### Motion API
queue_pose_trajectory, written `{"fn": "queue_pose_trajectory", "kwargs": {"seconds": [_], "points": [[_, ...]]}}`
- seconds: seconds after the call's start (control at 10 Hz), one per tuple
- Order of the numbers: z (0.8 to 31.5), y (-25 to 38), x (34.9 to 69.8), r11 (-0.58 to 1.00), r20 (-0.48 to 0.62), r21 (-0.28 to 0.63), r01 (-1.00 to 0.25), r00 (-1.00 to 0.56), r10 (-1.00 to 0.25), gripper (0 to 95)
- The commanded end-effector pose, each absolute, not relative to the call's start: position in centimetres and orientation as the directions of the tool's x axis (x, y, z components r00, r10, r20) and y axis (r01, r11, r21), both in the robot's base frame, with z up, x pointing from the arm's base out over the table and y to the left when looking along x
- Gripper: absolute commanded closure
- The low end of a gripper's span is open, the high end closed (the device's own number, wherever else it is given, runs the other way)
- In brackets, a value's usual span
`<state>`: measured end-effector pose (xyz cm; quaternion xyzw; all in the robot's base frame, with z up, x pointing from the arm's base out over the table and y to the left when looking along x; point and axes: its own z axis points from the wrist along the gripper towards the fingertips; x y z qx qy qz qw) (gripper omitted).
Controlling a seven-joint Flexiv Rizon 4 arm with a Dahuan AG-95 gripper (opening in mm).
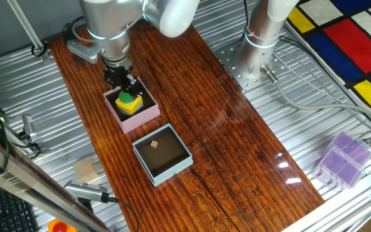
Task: Move an object from one box to another
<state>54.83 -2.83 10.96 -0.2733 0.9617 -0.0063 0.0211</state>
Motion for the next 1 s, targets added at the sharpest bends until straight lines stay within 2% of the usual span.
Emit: {"fn": "queue_pose_trajectory", "kwargs": {"seconds": [0.1,1.0], "points": [[10.2,-3.2,55.0,0.847,-0.044,-0.025,-0.531,-0.846,-0.531,19.0],[8.9,-3.2,55.1,0.847,-0.068,-0.019,-0.531,-0.845,-0.531,19.0]]}}
